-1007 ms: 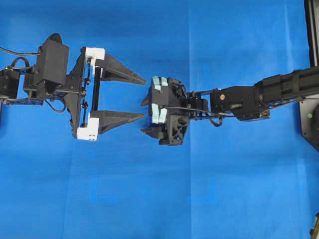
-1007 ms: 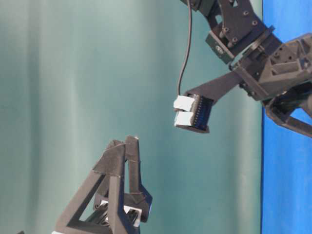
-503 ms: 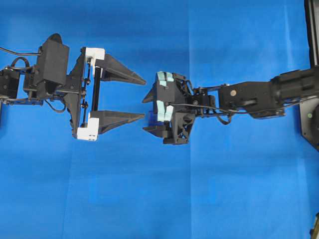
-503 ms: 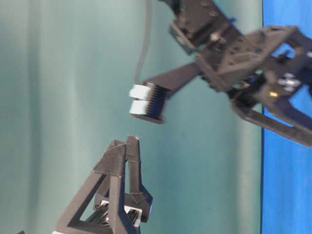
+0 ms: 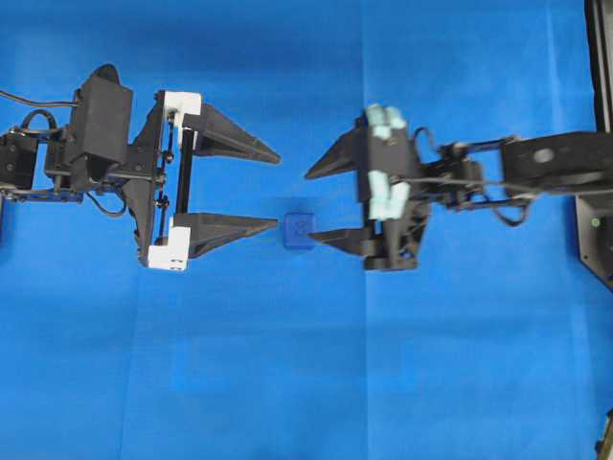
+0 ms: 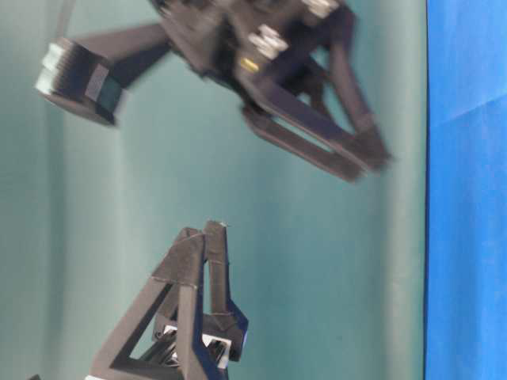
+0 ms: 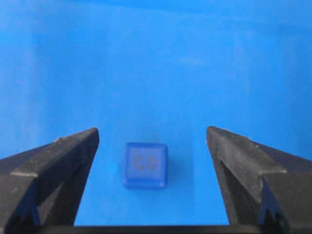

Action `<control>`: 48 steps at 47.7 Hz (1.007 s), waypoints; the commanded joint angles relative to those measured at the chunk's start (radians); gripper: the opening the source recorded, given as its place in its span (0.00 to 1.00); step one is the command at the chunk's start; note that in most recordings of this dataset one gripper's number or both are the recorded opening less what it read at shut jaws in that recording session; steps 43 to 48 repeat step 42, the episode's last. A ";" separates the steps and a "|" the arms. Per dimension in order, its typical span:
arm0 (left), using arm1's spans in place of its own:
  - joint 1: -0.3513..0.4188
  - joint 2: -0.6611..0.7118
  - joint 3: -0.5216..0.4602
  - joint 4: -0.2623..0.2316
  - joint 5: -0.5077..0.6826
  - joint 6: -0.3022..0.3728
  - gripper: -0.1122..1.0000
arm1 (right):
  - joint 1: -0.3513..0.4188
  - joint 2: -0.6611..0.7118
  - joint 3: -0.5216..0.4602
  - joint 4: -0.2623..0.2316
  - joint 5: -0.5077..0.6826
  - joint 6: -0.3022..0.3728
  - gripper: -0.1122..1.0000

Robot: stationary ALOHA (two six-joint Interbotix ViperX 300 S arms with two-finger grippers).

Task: Handover the blue block to the right arm after grasping it with the left arm, then place it in the designated position.
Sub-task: 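Open the right gripper to release the cube on the table and withdraw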

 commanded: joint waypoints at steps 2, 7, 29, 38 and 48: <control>-0.003 -0.015 -0.025 0.000 -0.003 0.000 0.92 | 0.003 -0.092 -0.009 -0.011 0.060 0.003 0.81; -0.003 -0.014 -0.025 0.000 -0.005 -0.002 0.92 | 0.003 -0.160 -0.006 -0.015 0.104 0.003 0.81; -0.003 -0.014 -0.025 0.000 -0.002 -0.002 0.92 | 0.002 -0.342 0.038 -0.018 0.172 0.005 0.81; -0.003 -0.014 -0.026 0.000 -0.002 -0.002 0.92 | 0.002 -0.333 0.037 -0.018 0.166 0.005 0.81; -0.006 -0.014 -0.025 0.002 -0.002 -0.002 0.92 | 0.002 -0.334 0.040 -0.018 0.153 0.005 0.81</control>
